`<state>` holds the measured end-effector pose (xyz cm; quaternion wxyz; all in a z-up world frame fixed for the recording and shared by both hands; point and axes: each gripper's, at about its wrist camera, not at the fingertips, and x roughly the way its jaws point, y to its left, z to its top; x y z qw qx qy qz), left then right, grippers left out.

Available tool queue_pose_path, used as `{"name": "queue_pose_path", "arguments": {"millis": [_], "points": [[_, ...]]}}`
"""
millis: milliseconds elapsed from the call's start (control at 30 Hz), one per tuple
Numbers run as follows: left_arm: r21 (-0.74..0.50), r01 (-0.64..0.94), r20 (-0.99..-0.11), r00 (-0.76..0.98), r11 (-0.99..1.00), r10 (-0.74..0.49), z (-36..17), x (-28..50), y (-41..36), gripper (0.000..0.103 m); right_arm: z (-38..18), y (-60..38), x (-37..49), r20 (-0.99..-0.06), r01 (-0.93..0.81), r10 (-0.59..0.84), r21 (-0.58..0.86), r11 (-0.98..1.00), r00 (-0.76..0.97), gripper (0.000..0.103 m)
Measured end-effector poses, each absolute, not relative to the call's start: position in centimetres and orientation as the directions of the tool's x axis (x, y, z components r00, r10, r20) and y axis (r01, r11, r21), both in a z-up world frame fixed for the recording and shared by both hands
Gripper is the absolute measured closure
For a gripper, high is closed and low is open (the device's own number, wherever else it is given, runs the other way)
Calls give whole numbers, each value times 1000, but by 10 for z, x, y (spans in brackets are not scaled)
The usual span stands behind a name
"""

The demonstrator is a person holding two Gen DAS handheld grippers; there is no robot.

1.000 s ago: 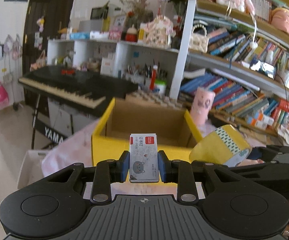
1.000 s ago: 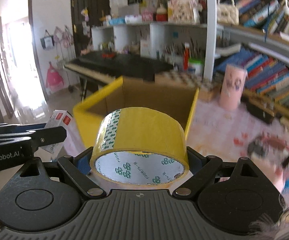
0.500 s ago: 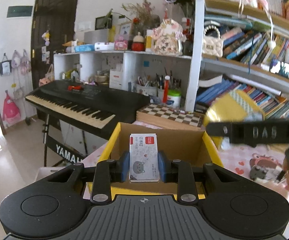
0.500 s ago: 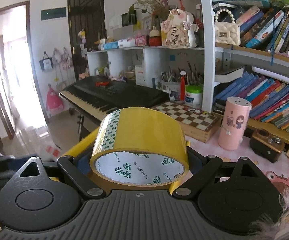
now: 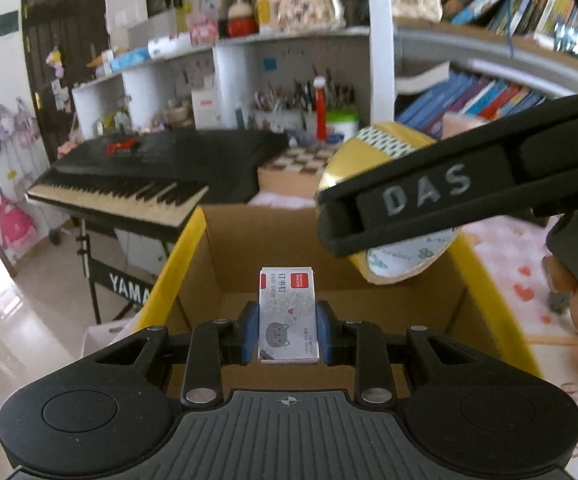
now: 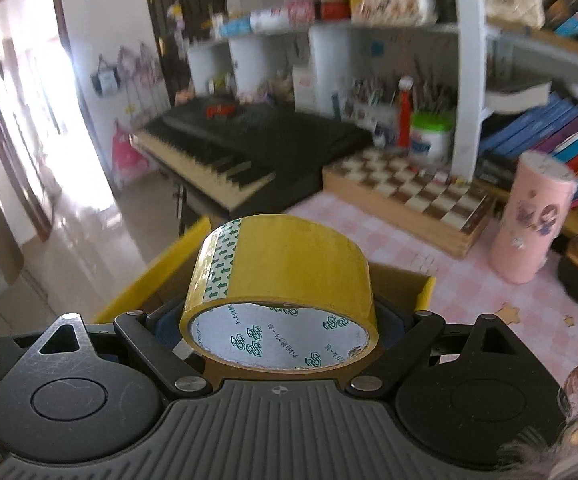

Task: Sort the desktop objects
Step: 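Lower the tape roll into the yellow box with the right tool while the left tool releases the white box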

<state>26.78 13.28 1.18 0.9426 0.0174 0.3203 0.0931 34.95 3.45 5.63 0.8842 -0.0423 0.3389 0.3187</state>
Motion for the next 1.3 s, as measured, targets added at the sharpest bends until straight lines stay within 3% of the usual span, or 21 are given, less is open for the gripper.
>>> {"name": "queue_pose_path", "arguments": {"millis": [267,667,833,1133,1200,1300], "points": [[75,-194,-672,715,978,193,-7,278,136,75,14,55,396,-794,-623,410,52,781,448,12],[37,-187,-712,684,982,158,-18,297,114,75,-8,81,437,-839,-730,266,-206,652,474,12],[43,-186,-720,675,982,159,-22,303,109,75,-15,90,446,-882,-751,270,-130,647,386,11],[43,-224,-713,676,974,187,-24,296,110,74,-17,98,436,-873,-754,284,-133,643,397,11],[29,-225,-700,691,974,181,-20,296,113,70,-12,95,432,-857,-751,316,-117,650,407,6],[27,-221,-669,721,975,182,-11,288,114,60,1,90,421,-822,-741,361,-106,663,440,5]]}}
